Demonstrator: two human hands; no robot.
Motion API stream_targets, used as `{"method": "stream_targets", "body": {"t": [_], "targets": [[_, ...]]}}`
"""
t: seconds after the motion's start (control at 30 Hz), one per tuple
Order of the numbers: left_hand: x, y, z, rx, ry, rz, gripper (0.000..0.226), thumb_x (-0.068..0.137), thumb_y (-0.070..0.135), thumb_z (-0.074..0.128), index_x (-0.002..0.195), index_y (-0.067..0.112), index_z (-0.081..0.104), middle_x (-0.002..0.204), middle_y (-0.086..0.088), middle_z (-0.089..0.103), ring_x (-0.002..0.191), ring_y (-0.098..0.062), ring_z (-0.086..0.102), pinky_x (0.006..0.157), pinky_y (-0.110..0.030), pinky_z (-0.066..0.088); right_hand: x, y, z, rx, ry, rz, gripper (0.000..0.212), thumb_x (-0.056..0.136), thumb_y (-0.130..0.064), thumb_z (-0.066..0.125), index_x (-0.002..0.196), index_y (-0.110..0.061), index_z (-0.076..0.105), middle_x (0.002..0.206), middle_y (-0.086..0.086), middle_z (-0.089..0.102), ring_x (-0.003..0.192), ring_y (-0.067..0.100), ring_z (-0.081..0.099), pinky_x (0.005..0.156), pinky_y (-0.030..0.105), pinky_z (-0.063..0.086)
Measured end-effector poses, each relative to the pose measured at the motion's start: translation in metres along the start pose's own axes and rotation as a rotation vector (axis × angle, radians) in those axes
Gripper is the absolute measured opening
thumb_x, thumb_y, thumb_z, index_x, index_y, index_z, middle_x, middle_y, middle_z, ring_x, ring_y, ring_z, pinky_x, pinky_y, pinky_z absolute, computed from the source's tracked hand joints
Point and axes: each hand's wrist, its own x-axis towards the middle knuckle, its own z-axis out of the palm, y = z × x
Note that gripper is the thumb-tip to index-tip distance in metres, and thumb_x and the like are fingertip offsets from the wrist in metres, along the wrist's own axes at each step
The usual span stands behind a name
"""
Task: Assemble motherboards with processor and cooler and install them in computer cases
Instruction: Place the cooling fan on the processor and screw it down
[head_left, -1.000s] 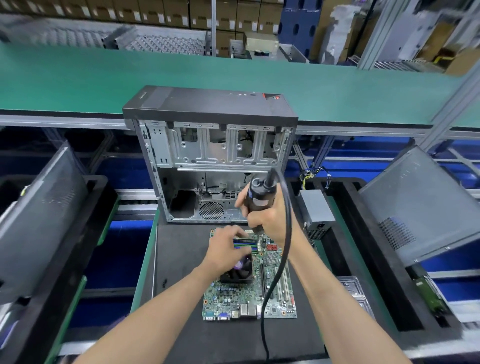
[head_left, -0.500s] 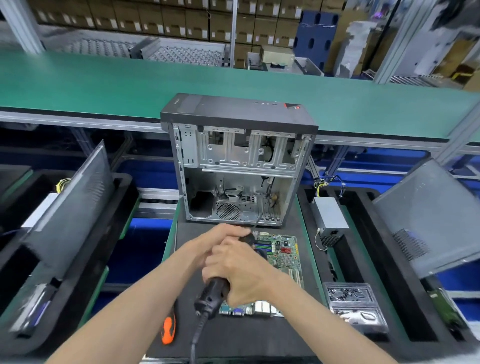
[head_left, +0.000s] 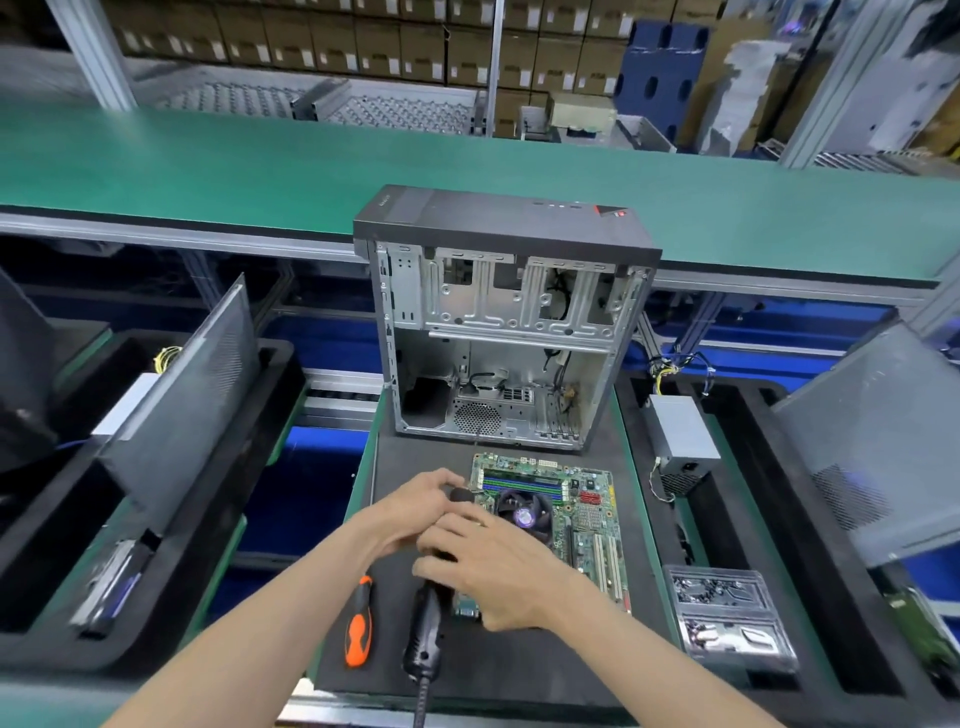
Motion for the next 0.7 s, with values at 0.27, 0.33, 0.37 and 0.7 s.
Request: {"method": "stream_targets", "body": {"t": [0.27,0.33,0.37,0.7], "targets": [[0.017,-0.057,0.003,0.235,0.063,-0.165,0.035,0.093,0.024,0.062,0.124,0.023,0.046,0.12,-0.003,0.06,0.105,-0.02,0.058,0.086,-0.029,0.041,-0.049,0.045,0.017,0.194,0.094,0.567,0.069,0.077,-0.021,0.064,0.142,-0.013,0.043,0.144,0.001,0.041,0.132,0.021,0.038,0.11,0.04,0.037],[0.015,-0.062,0.008,0.284,0.082,-0.191,0.038,0.092,0.028,0.06,0.126,0.024,0.042,0.117,-0.006,0.06,0.1,-0.022,0.059,0.084,-0.03,0.045,-0.054,0.05,0.024,0.235,0.036,0.657,0.08,0.079,-0.034,0.066,0.149,-0.013,0.035,0.15,0.002,0.036,0.138,0.022,0.033,0.115,0.039,0.032],[0.014,-0.063,0.011,0.327,0.095,-0.202,0.04,0.092,0.03,0.059,0.128,0.023,0.041,0.116,-0.008,0.061,0.1,-0.025,0.06,0.085,-0.031,0.046,-0.055,0.052,0.028,0.241,-0.002,0.682,0.087,0.078,-0.04,0.067,0.152,-0.013,0.03,0.153,0.002,0.033,0.14,0.022,0.029,0.116,0.038,0.03],[0.013,-0.077,0.039,0.524,0.311,-0.13,0.03,0.097,0.035,0.054,0.107,0.019,0.031,0.088,-0.005,0.057,0.085,-0.032,0.056,0.078,-0.04,0.05,-0.042,0.06,0.058,0.243,-0.102,0.749,0.112,0.077,-0.059,0.074,0.159,-0.013,0.013,0.155,0.004,0.031,0.142,0.024,0.031,0.12,0.041,0.026]]}}
